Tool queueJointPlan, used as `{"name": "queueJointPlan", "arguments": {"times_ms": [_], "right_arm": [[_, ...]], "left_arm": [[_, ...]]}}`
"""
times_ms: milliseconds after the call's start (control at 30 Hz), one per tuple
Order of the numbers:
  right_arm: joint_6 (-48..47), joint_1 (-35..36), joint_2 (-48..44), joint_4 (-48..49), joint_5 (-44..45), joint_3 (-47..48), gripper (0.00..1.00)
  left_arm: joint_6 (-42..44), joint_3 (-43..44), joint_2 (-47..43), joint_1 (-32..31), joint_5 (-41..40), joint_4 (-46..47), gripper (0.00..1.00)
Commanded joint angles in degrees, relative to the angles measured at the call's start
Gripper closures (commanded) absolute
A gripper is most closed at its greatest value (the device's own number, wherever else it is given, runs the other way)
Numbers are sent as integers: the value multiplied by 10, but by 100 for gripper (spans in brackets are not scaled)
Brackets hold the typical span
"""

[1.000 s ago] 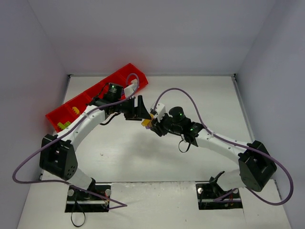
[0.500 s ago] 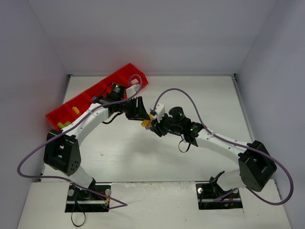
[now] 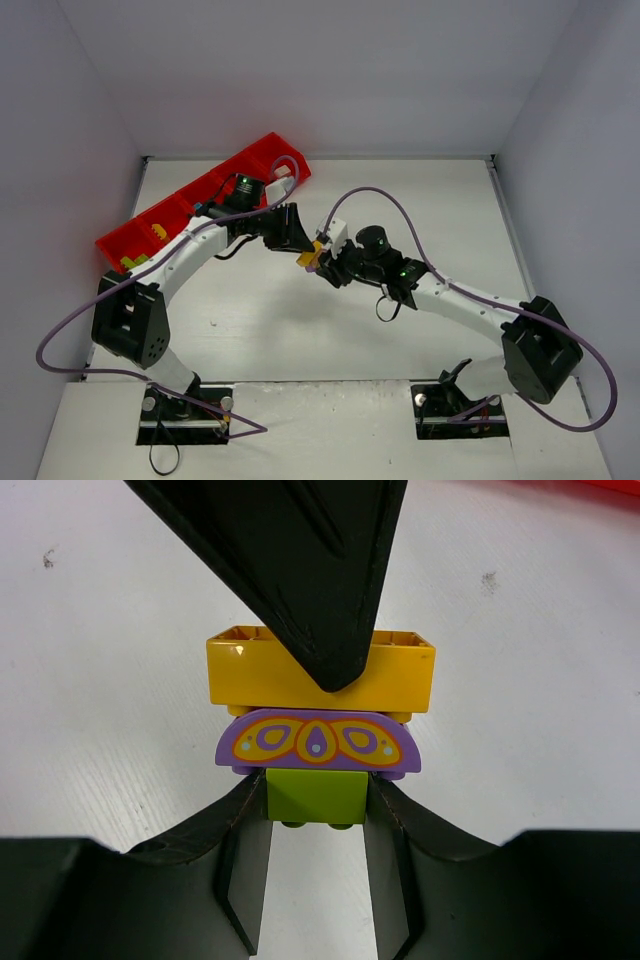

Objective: Sort the legos into containers by color

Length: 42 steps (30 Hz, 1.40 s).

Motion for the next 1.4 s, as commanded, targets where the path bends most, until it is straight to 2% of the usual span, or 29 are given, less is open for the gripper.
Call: {"name": "queueJointPlan", "arguments": {"times_ms": [0, 533, 1067, 1367], "right_arm": [[-5, 2, -26, 43, -1, -6, 87], [-3, 1, -41, 42, 16, -48, 90], [2, 1, -36, 34, 19, -61, 94], [2, 1, -24, 31, 20, -59, 94]], "left_arm": [[5, 23, -28, -2, 23, 27, 100], [44, 52, -35, -1, -3, -16, 100], [62, 67, -42, 57, -11, -45, 100], [68, 73, -41, 65, -9, -48, 100]]}}
